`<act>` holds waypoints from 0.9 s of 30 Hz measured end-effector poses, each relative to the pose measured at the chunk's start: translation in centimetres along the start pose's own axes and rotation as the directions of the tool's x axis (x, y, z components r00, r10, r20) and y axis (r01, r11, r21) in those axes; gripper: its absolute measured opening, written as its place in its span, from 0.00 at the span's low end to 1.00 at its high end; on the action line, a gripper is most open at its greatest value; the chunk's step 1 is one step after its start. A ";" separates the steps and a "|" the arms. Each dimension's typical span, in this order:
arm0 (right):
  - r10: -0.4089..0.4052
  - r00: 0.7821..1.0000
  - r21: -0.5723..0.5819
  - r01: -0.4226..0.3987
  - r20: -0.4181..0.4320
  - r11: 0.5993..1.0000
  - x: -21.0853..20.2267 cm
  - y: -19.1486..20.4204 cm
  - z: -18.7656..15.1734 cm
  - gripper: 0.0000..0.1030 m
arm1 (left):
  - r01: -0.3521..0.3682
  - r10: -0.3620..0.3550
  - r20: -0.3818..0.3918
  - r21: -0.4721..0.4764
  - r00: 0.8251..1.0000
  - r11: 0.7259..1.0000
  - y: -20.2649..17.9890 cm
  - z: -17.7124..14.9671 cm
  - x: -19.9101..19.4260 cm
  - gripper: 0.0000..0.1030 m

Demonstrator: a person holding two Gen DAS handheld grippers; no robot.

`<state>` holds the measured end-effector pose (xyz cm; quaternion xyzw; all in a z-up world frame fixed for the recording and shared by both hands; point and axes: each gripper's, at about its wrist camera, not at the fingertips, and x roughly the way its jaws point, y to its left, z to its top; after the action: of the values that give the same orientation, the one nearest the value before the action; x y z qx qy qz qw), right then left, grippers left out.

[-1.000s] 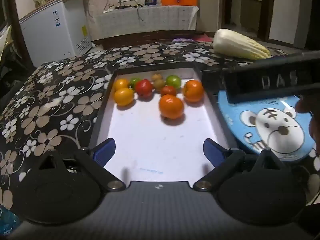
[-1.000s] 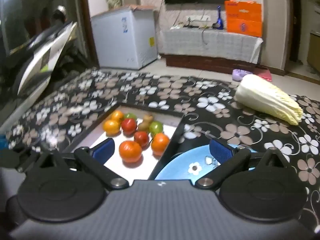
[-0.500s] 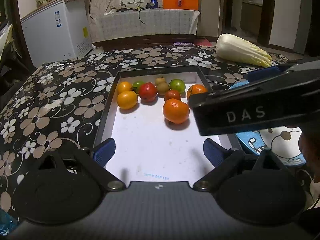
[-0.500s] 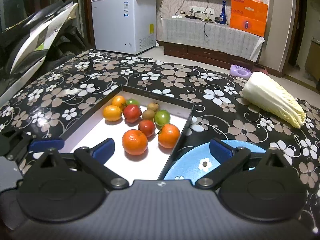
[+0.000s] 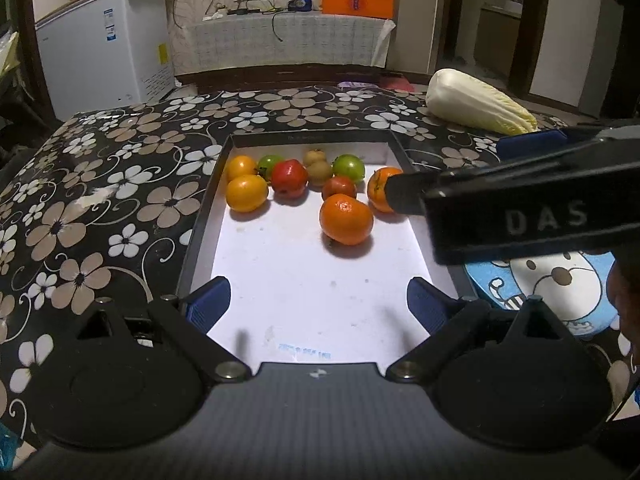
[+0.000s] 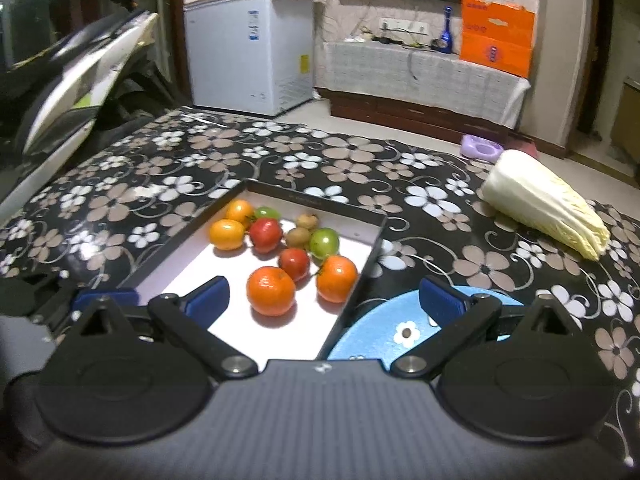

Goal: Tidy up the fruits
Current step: 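Move the right tool over the tray toward a mandarin orange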

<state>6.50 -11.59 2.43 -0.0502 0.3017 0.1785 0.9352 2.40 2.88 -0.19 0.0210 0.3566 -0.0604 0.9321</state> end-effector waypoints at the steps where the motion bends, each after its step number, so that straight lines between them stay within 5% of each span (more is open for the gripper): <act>1: 0.011 1.000 -0.005 -0.011 0.003 1.000 -0.1 0.0 0.0 1.00 | -0.001 0.001 0.004 0.004 1.000 1.000 0.0 0.0 0.0 0.95; 21: 0.121 0.992 -0.074 -0.119 0.020 0.990 -1.0 0.2 -0.6 0.96 | -0.026 0.026 -0.006 -0.001 1.000 1.000 0.6 -0.4 0.3 0.96; 27: 0.157 0.988 -0.123 -0.154 0.010 0.980 -0.8 1.0 -0.8 0.84 | -0.029 0.030 -0.003 0.005 1.000 1.000 0.5 -0.6 0.3 0.96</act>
<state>5.13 -11.10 2.27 -0.0819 0.2839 0.2697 0.9165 2.34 3.42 -0.84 0.0285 0.3576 -0.0474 0.9322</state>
